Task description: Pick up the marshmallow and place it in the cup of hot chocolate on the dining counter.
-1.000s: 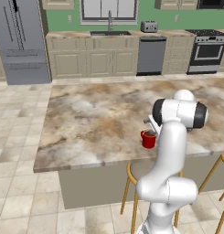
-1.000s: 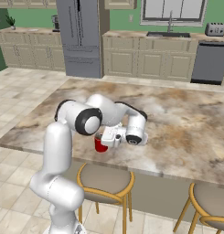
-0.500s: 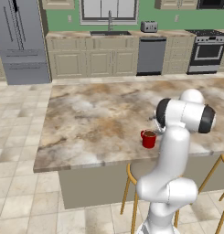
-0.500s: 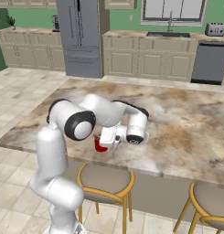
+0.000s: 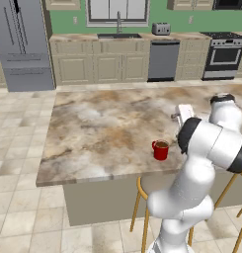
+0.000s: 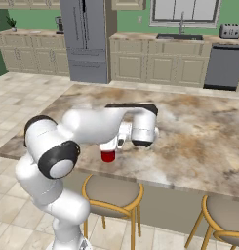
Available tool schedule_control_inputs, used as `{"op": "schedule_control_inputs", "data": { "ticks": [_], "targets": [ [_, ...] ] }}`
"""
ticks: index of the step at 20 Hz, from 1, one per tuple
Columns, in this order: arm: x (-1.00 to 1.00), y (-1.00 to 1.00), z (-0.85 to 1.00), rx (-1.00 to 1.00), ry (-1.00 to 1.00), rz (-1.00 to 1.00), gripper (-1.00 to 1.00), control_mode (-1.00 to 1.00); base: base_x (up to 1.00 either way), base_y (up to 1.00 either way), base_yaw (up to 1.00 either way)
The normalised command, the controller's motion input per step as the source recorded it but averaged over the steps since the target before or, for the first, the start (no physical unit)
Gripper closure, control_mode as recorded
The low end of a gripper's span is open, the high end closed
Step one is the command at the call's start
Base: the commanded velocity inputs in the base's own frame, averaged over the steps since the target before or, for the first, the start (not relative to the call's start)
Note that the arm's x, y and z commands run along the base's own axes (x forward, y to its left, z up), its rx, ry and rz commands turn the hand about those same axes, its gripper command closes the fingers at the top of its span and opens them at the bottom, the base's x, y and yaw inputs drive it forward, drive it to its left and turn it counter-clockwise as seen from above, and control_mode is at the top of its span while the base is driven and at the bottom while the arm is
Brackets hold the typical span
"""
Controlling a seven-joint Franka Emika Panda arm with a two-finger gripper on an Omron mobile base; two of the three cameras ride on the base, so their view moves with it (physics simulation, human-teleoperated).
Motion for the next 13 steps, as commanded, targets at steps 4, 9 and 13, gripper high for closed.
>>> {"op": "schedule_control_inputs", "data": {
  "ticks": [4, 9, 13],
  "targets": [
    [-0.6, 0.3, 0.96, -0.01, -0.33, -0.09, -1.0, -1.0, 0.0, 0.0, 0.0],
    [-0.72, 0.24, 0.89, -0.01, -0.36, -0.13, -1.0, -1.0, 0.0, 0.0, 0.0],
    [-0.96, 0.08, 0.64, 0.0, -0.4, -0.14, -1.0, -1.0, 0.0, 0.0, 0.0]
  ]
}}
